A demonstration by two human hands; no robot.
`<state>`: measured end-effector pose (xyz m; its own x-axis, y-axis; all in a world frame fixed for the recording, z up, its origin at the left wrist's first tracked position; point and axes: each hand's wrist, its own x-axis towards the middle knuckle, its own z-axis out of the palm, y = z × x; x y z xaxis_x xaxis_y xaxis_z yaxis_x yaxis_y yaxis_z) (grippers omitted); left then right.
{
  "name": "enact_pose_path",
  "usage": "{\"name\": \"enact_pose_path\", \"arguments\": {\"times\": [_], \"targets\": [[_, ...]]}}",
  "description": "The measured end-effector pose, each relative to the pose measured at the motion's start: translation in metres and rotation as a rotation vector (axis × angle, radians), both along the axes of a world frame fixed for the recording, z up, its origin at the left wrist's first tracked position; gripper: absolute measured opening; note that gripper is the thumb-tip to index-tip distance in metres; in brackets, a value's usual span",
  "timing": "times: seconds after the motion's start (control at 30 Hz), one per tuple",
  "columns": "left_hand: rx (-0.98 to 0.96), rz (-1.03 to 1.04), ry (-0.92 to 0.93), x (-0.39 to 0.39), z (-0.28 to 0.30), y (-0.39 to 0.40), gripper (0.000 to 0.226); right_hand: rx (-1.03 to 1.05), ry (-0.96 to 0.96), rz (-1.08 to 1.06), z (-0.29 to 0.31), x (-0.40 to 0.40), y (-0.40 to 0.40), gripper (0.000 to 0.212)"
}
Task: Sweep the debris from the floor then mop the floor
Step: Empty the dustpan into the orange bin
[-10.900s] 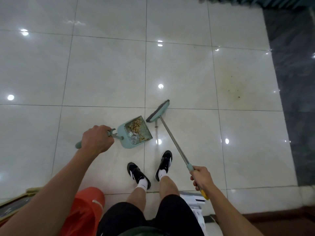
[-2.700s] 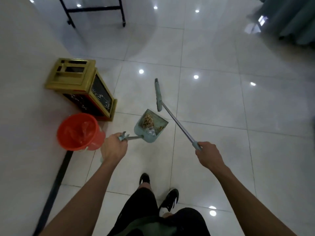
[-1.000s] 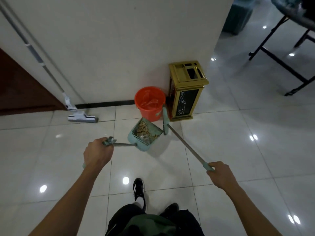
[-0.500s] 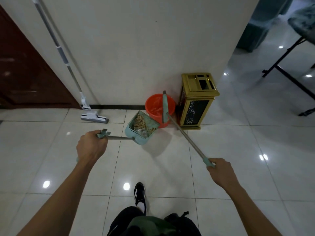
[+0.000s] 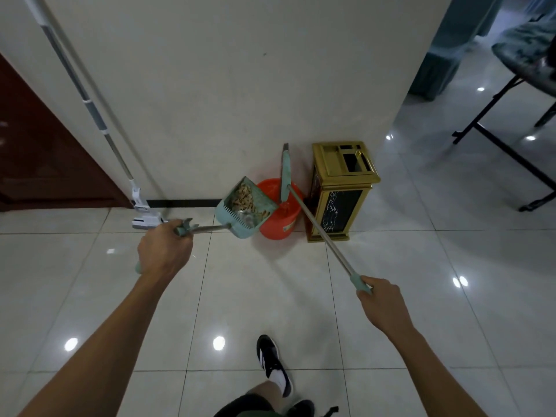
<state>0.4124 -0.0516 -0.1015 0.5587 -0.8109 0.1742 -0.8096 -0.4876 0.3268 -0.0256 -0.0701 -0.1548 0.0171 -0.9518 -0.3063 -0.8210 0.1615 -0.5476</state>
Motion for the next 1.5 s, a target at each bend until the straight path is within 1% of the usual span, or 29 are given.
{"name": "enact_pose_path", "arguments": {"times": [0.07,0.2,0.3,0.43,0.57,0.77,0.87,0.97,1.2,1.5], "targets": [[-0.001,-0.018,-0.001,-0.001,0.0,-0.018,0.019,-0.001,0.005,0.004,0.0,0.002,-0.014,0.03],[0.017,-0.058,-0.037,-0.001,-0.002,-0.052,0.012,0.019,0.055,0.029,-0.002,0.003,-0.041,0.026],[0.036,-0.058,-0.052,-0.002,-0.002,-0.077,0.005,0.031,0.069,0.02,-0.004,0.003,-0.059,0.033],[0.028,-0.073,-0.071,-0.001,-0.005,-0.105,0.008,0.027,0.096,0.007,-0.005,0.004,-0.08,0.033],[0.077,-0.08,-0.079,-0.002,-0.007,-0.127,0.016,0.038,0.104,0.015,-0.008,0.001,-0.093,0.035],[0.109,-0.116,-0.103,-0.027,-0.007,-0.149,0.016,0.019,0.123,0.026,-0.015,-0.017,-0.116,0.036],[0.1,-0.12,-0.126,-0.044,-0.008,-0.157,0.012,0.034,0.142,0.074,-0.018,-0.031,-0.131,0.036],[0.142,-0.149,-0.14,-0.063,-0.005,-0.161,0.011,0.031,0.166,0.127,-0.016,-0.046,-0.147,0.036],[0.223,-0.192,-0.244,-0.099,-0.003,-0.174,0.011,0.009,0.224,0.21,-0.012,-0.084,-0.18,0.039],[0.329,-0.209,-0.318,-0.149,-0.001,-0.185,0.017,-0.041,0.26,0.325,-0.001,-0.103,-0.202,0.032]]}}
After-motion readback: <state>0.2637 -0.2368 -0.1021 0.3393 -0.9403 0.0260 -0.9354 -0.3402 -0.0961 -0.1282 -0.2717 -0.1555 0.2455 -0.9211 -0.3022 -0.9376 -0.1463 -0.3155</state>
